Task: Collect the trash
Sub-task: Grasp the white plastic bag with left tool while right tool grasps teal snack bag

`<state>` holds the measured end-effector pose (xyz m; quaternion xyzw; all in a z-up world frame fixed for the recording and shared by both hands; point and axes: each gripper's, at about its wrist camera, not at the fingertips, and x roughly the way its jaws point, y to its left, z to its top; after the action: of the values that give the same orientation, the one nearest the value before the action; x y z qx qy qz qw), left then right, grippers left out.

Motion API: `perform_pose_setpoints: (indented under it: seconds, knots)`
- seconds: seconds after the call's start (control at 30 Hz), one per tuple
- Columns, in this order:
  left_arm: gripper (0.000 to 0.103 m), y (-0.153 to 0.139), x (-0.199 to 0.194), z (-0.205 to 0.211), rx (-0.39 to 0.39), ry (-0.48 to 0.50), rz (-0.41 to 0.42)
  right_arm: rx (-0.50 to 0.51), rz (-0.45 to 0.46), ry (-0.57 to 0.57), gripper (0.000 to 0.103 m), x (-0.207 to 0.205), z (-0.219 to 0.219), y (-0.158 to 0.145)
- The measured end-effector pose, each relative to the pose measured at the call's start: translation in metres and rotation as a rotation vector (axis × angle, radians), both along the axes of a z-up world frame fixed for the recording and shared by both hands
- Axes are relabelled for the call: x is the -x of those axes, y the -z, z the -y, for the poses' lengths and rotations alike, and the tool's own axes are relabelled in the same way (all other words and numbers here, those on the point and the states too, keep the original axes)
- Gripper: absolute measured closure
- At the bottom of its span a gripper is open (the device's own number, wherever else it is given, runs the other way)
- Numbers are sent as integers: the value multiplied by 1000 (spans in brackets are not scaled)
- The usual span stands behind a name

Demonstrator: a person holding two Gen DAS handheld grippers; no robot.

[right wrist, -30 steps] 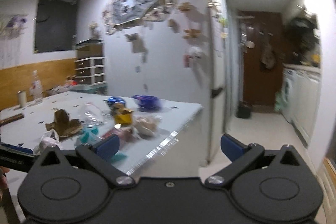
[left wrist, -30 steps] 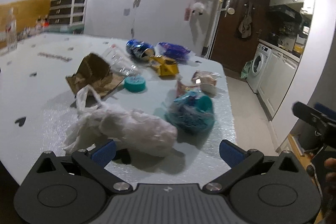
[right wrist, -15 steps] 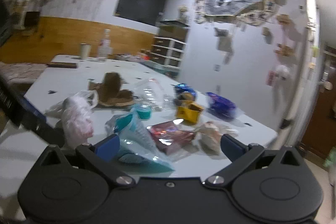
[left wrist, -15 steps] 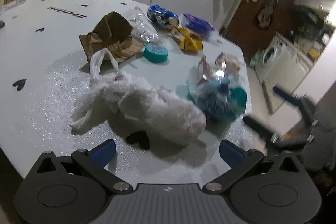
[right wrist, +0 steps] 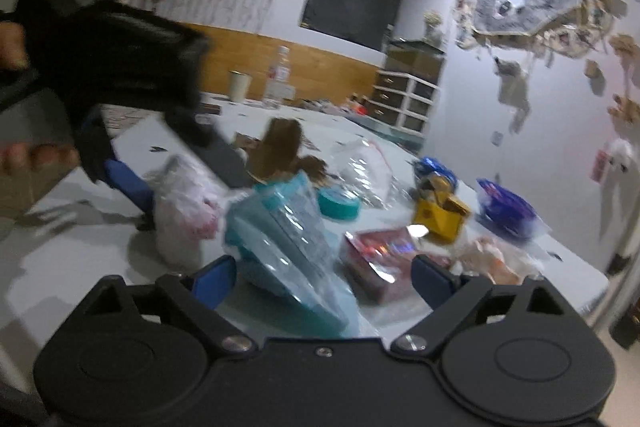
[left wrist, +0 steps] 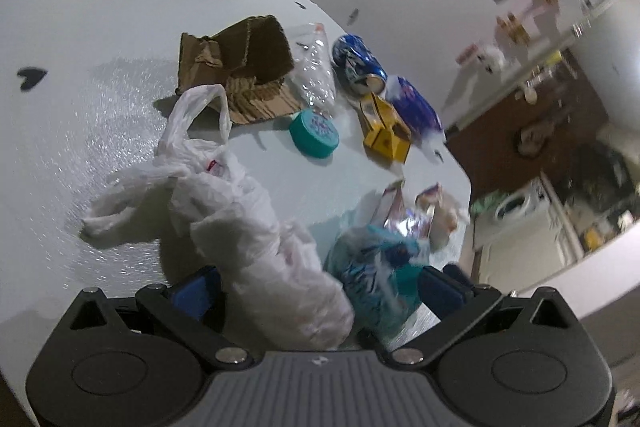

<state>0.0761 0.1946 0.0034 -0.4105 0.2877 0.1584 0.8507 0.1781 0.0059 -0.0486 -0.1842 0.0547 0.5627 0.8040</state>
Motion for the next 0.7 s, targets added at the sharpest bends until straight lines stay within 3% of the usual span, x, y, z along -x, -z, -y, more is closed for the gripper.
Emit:
perform_pose_setpoints:
  seconds: [0.1, 0.17, 0.23, 0.43, 0.5, 0.57, 0.7]
  knots:
    - [1, 2, -2, -3, 36, -64, 25, -9, -14, -47, 12, 2, -3, -2]
    - [2, 2, -3, -4, 47, -108, 38, -10, -23, -51, 26, 1, -6, -1]
    - [4, 1, -5, -4, 37, -131, 30, -11, -38, -35, 31, -1, -10, 0]
    - [11, -1, -14, -4, -10, -187, 1, 27, -34, -34, 31, 1, -23, 10]
    - [17, -1, -16, -5, -27, -207, -8, 18, -39, -34, 34, 3, -24, 11]
    - [22, 0, -16, -8, -35, -226, -7, 16, -53, -25, 44, 5, -24, 8]
    - [36, 2, -17, -17, -67, -263, -8, 0, -83, -13, 50, 5, -17, 2]
